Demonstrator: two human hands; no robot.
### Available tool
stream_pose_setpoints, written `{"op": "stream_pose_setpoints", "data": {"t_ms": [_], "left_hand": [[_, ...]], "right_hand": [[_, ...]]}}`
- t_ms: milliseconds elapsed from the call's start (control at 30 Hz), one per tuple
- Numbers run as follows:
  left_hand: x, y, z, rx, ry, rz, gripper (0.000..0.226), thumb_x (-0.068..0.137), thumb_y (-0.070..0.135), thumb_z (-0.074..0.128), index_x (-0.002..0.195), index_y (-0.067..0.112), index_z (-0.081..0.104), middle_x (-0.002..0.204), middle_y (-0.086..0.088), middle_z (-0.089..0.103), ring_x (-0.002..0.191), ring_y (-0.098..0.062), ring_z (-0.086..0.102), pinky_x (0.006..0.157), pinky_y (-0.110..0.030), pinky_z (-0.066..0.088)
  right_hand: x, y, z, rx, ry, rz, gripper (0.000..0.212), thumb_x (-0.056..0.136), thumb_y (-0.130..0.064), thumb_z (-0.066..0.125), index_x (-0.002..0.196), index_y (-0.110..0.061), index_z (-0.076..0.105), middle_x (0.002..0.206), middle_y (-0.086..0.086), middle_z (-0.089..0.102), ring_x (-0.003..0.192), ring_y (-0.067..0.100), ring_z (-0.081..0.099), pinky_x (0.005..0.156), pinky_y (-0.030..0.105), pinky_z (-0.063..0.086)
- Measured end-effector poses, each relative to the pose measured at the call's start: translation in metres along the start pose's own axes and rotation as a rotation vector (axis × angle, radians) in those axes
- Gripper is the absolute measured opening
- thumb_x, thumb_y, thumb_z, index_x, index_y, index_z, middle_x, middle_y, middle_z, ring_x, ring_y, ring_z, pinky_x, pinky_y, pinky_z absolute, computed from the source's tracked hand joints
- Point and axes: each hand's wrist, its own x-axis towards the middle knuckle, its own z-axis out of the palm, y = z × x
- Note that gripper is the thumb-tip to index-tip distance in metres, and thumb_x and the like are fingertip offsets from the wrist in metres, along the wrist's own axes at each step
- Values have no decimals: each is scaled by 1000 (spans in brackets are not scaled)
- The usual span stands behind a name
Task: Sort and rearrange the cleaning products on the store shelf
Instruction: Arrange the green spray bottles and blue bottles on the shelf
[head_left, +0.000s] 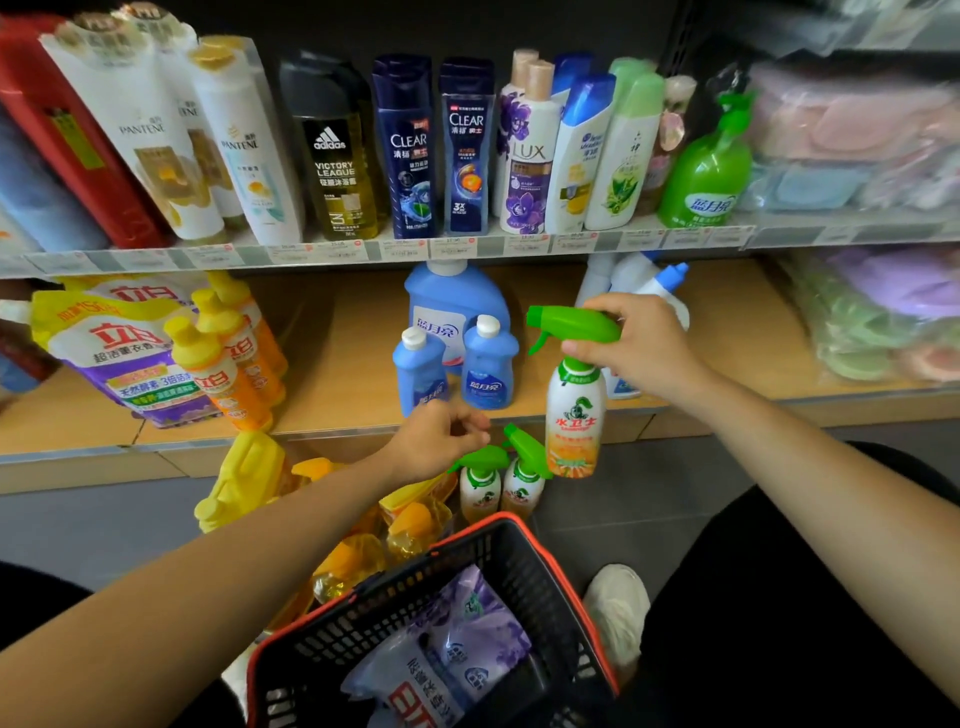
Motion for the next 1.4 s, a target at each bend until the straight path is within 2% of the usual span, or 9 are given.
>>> {"op": "stream_pose_setpoints", "data": {"t_ms": [167,267,600,800,900,1000,1233,1300,1400], "left_hand": [[30,-36,23,339,-84,-82,51,89,37,75,135,18,61,134,-3,64,123,-22,59,101,-35,48],[42,-50,35,452,-134,-138,69,87,46,74,147,22,49,146,-3,55,132,-24,52,105,-35,45],[56,-74,56,610,-243,-143,55,88,48,71,137,32,53,126,-7,67,117,-29,61,92,-39,51],[49,-73,53,593,-185,-107,53,89,47,71,137,32,55,126,-4,68,116,-28,61,91,-39,50],[43,-61,39,468,-108,-100,52,85,43,77,133,29,60,121,-1,70,111,-25,63,88,-39,51],[33,-46,21,303,-59,-83,48,83,35,82,127,25,66,111,1,73,102,-21,65,85,-43,54],[8,-9,-20,98,116,-64,35,80,28,85,112,19,73,87,9,73,77,-11,64,67,-35,52],[3,0,-30,34,161,-67,34,81,25,84,112,15,73,76,18,71,67,-2,64,59,-21,49],[-2,17,-42,-20,221,-64,34,82,23,83,113,15,74,91,3,77,82,-16,73,71,-38,59]], "right_hand": [[48,33,4,-90,2,20,32,77,-25,85,104,-16,69,92,3,69,85,21,66,75,39,55],[78,55,12,-110,-1,50,33,77,-23,85,104,-21,67,99,3,68,95,23,65,81,38,54],[140,122,58,86,71,192,54,87,-13,74,137,-21,56,123,7,64,102,16,59,78,25,50],[123,132,70,239,102,370,66,85,-18,76,144,-17,46,138,7,58,124,26,57,102,47,50],[87,140,78,223,100,424,65,82,-18,80,140,-12,49,134,9,59,118,27,60,98,50,53],[54,149,89,97,-94,431,54,81,-24,82,128,-14,59,118,9,66,101,25,66,90,43,55],[18,146,124,-155,-793,435,82,72,-45,86,140,-14,52,126,4,62,101,17,64,64,26,54],[12,144,137,-273,-822,365,77,72,-46,86,133,-11,55,119,3,63,90,15,61,64,26,50],[9,142,147,-428,-754,273,48,76,-39,83,108,-13,60,113,8,67,87,20,57,71,28,43]]}}
